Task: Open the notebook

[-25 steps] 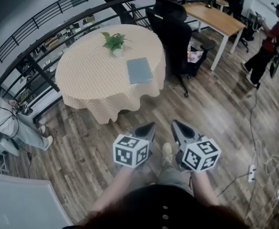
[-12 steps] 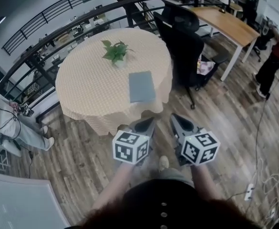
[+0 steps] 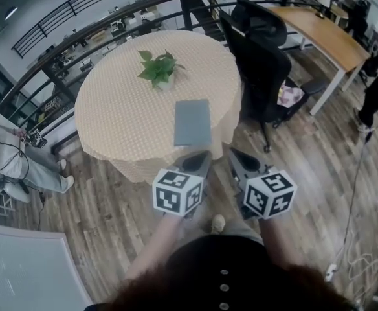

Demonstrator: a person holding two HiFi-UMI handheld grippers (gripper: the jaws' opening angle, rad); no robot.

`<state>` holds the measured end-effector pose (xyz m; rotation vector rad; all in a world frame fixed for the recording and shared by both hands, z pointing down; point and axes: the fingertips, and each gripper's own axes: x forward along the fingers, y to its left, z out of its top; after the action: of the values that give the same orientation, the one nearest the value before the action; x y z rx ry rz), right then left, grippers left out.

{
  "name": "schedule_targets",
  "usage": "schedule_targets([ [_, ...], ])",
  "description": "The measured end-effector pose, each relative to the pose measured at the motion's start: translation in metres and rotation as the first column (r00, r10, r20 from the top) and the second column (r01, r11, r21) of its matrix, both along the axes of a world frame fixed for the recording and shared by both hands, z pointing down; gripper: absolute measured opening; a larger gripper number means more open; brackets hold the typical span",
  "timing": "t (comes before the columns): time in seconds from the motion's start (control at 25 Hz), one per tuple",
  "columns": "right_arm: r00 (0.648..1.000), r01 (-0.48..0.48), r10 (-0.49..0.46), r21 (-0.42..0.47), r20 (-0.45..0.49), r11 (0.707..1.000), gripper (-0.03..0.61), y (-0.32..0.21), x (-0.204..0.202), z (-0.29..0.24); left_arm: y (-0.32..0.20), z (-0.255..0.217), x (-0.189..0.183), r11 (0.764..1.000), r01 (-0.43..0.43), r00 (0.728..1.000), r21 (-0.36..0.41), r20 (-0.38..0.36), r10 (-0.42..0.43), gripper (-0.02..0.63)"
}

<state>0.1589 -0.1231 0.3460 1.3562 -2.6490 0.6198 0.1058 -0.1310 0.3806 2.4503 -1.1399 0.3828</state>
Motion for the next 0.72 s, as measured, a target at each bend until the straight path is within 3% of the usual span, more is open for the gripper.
schedule_targets([
  [0.44, 0.999, 0.031, -0.030, -0.067, 0.017, 0.997, 0.011, -0.022, 0.004, 0.024, -0.021, 0.021, 0.005, 0.999, 0.026, 0.999, -0.045, 0.045, -0.024, 0.006],
  [0.72, 0.999, 0.001, 0.003, -0.115, 0.032, 0.993, 0.011, -0.031, 0.008, 0.036, -0.029, 0.036, 0.002, 0.995, 0.014, 0.998, -0.097, 0.062, -0.008, 0.006],
])
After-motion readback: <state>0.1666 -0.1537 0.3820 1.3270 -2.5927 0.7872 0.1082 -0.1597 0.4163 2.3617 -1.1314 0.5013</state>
